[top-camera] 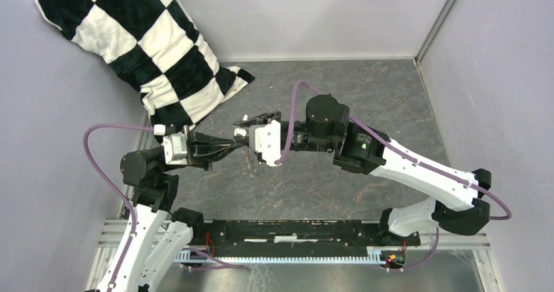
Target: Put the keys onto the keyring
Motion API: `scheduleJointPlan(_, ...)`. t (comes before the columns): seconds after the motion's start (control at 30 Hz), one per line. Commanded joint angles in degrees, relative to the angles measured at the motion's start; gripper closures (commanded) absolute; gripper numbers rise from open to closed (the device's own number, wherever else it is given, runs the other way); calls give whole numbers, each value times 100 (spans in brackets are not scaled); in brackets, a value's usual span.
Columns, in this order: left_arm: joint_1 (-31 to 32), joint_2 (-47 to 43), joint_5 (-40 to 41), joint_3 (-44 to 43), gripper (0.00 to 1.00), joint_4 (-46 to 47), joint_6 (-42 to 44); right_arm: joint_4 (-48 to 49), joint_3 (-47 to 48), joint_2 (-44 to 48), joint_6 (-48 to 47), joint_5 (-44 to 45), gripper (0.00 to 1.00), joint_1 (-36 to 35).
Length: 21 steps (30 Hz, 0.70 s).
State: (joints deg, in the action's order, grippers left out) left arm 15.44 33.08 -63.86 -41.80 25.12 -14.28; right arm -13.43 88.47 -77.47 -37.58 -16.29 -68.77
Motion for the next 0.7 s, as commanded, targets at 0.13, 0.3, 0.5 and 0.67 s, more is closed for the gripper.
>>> scheduleJointPlan(0.13,254,-127,381,71,98,1307,-884,-16,698,-579,115,-465,59,87)
scheduleJointPlan(0.3,373,-291,500,111,98,1378,-892,-207,974,-696,136,-610,57,166)
scheduleJointPlan(0.5,495,-455,584,149,98,1453,-910,-325,1290,-877,206,-884,56,213)
scheduleJointPlan(0.67,586,-560,611,164,98,1459,-893,-496,1522,-1009,216,-1054,54,258)
